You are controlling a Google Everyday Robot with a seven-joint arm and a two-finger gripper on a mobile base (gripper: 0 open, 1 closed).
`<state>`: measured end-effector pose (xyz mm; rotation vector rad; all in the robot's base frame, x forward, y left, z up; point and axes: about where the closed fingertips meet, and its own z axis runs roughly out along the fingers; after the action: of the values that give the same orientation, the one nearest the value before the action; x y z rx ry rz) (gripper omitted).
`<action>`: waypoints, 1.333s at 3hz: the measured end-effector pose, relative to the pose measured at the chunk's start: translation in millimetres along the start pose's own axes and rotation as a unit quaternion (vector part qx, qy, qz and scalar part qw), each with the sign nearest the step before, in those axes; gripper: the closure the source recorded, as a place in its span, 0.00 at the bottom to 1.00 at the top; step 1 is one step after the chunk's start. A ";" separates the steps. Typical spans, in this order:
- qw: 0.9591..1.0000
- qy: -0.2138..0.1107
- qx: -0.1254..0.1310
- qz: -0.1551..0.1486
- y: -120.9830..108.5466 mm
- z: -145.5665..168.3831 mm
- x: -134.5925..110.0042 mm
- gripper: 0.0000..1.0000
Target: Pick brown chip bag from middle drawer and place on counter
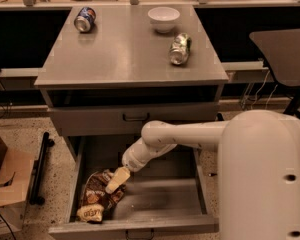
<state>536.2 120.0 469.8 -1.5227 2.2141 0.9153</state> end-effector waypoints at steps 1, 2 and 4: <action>0.999 -0.021 -0.031 0.029 -13.6 55.9 2.0 0.03; 0.998 -0.026 -0.050 0.040 -16.9 80.5 1.6 0.26; 0.998 -0.026 0.002 0.051 3.5 18.0 -9.4 0.72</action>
Offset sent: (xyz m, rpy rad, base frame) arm 0.0108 0.0631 -0.0878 0.1045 0.1546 -0.0233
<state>534.8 139.3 462.8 -1.3785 2.2733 0.9675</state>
